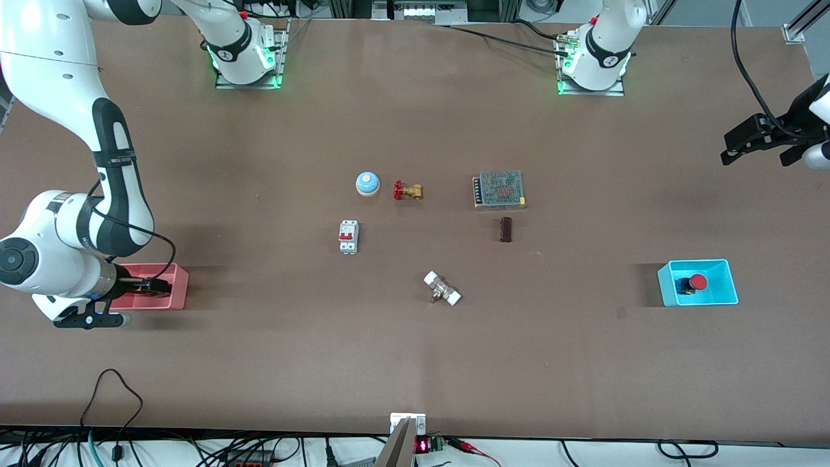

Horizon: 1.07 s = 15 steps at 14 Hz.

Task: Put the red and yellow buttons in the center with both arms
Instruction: 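Grasp the yellow button with the right gripper while the left gripper reaches the red button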

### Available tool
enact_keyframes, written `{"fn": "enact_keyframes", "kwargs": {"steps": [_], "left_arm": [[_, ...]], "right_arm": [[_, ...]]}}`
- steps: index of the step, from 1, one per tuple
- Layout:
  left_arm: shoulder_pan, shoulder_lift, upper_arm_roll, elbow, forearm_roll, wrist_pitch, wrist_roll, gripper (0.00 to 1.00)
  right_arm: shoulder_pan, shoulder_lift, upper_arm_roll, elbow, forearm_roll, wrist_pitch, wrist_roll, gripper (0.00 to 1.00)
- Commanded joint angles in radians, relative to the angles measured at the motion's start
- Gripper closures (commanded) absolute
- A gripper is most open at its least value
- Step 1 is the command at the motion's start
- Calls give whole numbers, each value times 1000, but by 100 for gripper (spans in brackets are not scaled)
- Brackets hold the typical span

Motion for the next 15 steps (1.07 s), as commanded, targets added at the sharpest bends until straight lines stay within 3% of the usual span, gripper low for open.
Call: {"fn": "enact_keyframes", "kwargs": {"steps": [1,8,10,13,15], "left_arm": [[4,-6,4,1,-17,-11,-5,0],[4,-1,2,-1,-15,-11,-19,0],[11,13,2,-10,-15,-3,-5,0],[45,58,2,-11,-6,29,6,0],[62,103,4,-11,-3,41,35,0]], "right_arm": [[-13,23,6,24,14,-7,-50,0],[-29,50,8,24,37,-6,-48,0],[-29,62,8,26,80,-4,-50,2],[-30,64,8,32,85,-7,-50,12],[-32,64,8,32,84,-12,-50,26]]}}
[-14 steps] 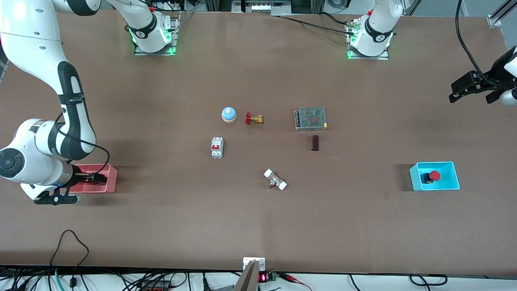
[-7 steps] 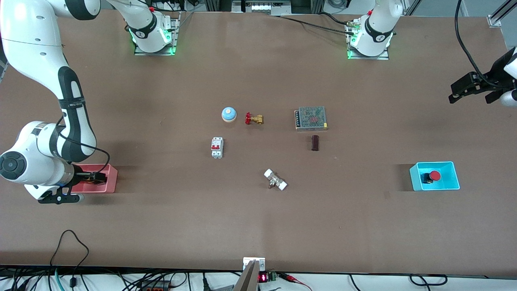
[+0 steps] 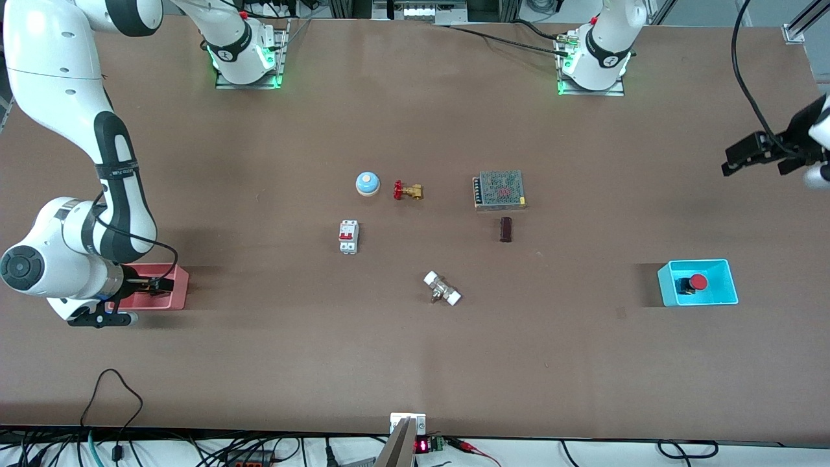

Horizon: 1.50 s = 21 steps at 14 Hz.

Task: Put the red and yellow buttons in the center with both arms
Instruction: 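Grasp the yellow button with the right gripper while the left gripper reaches the red button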

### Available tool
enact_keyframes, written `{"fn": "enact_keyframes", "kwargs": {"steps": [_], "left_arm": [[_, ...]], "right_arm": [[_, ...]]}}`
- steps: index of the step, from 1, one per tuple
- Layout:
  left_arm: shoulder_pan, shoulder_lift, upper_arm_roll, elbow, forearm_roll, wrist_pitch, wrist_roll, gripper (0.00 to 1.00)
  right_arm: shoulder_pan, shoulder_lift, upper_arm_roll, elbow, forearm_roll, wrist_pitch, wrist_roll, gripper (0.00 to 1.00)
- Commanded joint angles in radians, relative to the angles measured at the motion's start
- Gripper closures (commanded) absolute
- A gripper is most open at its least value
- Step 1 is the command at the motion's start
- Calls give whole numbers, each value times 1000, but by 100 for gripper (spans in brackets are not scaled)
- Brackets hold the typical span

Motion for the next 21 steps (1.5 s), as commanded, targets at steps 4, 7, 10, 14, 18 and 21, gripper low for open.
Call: {"fn": "enact_keyframes", "kwargs": {"steps": [4,7,10,14,18,21], "left_arm": [[72,137,2,-2,-3,113,105,0],[95,220,3,-3,-3,208,140,0],[96,309,3,-11,21,300,142,0],[121,443,5,-13,49,446,142,0],[127,539,5,-13,49,567,142,0],[127,576,5,-10,47,614,142,0]], "right_arm": [[-17,8,6,26,15,-18,-23,57],[-17,4,5,29,12,-30,-25,72],[-16,-10,5,35,11,-45,-37,76],[-11,-16,-2,226,8,-315,-54,76],[21,-79,12,288,20,-424,-43,76],[76,-82,47,258,104,-423,-10,76]]}}
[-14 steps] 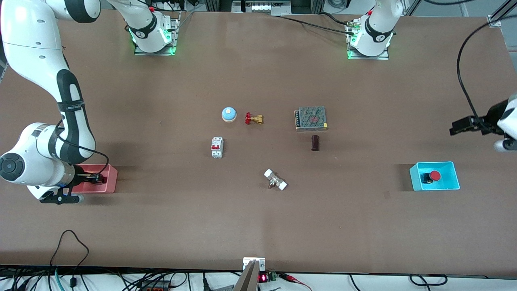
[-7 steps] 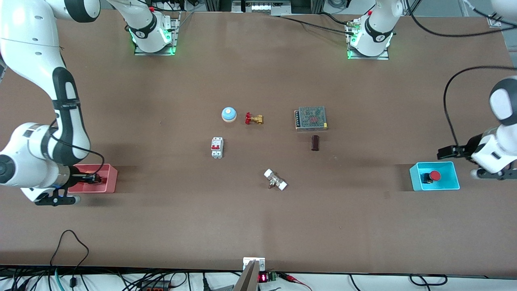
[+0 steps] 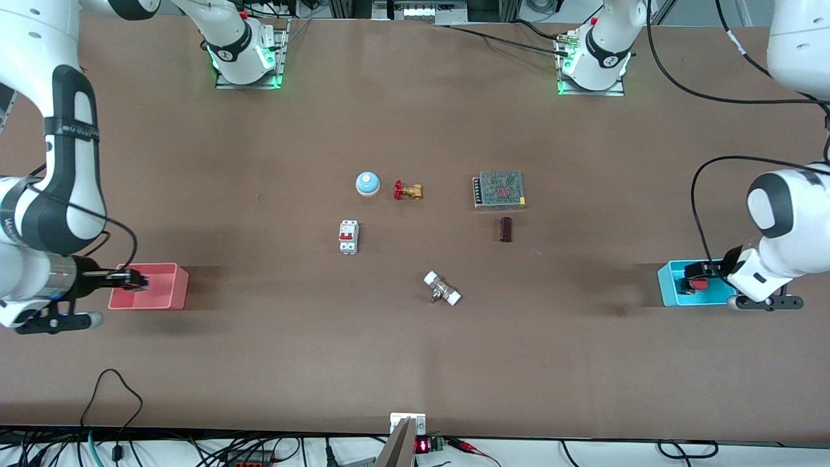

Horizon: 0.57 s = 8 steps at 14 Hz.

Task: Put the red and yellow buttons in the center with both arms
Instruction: 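Lift the yellow button toward the table middle while the left gripper grasps the red button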

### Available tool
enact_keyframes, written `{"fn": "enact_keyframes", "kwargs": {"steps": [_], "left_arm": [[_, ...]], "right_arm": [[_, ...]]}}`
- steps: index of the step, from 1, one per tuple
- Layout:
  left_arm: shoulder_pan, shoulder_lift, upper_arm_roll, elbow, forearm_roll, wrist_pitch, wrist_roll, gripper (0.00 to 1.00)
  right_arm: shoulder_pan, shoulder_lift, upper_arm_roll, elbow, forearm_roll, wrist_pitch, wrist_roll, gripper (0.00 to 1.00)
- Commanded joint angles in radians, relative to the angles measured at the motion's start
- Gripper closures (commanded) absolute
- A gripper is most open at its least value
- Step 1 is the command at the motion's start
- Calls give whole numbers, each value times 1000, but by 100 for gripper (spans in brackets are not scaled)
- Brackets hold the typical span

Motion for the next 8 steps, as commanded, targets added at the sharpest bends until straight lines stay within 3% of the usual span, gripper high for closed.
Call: {"fn": "enact_keyframes", "kwargs": {"steps": [1,4,8], "left_arm": [[1,24,-1,15,11,29,13,0],[6,42,-1,13,11,52,13,5],[8,50,0,12,11,54,13,22]], "right_arm": [[66,-1,15,-44,82,6,89,76],[174,4,12,-94,71,64,194,76],[255,27,13,-154,77,116,278,77]]}}
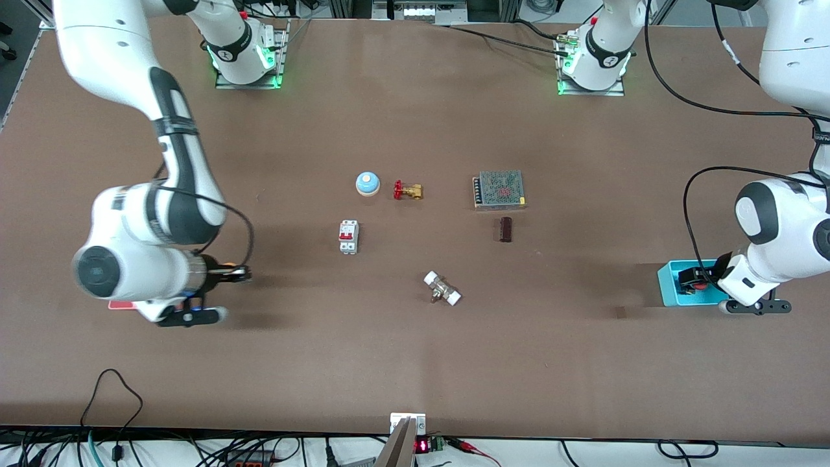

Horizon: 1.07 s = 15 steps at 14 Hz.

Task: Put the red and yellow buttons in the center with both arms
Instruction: 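Lift the yellow button toward the table middle while the left gripper grasps the red button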

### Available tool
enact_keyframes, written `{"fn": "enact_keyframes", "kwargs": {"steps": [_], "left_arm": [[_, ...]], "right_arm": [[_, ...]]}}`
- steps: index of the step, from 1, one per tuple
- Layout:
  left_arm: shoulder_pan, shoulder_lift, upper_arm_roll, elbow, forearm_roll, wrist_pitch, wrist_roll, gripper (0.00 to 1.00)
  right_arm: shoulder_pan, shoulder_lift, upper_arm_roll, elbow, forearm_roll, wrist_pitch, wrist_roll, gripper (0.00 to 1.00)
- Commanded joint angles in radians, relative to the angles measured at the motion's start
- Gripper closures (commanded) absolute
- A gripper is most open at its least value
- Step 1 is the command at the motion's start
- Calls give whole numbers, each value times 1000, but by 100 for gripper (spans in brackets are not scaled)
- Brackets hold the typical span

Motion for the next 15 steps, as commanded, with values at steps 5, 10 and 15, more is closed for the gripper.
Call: {"fn": "enact_keyframes", "kwargs": {"steps": [5,10,15], "left_arm": [[4,17,0,13,11,7,12,43],[3,9,0,19,11,1,7,64],[-5,-81,-3,22,12,-89,10,67]], "right_arm": [[108,11,-8,-102,18,124,166,79],[160,38,-6,-133,26,185,222,79],[188,49,-6,-182,26,272,252,78]]}}
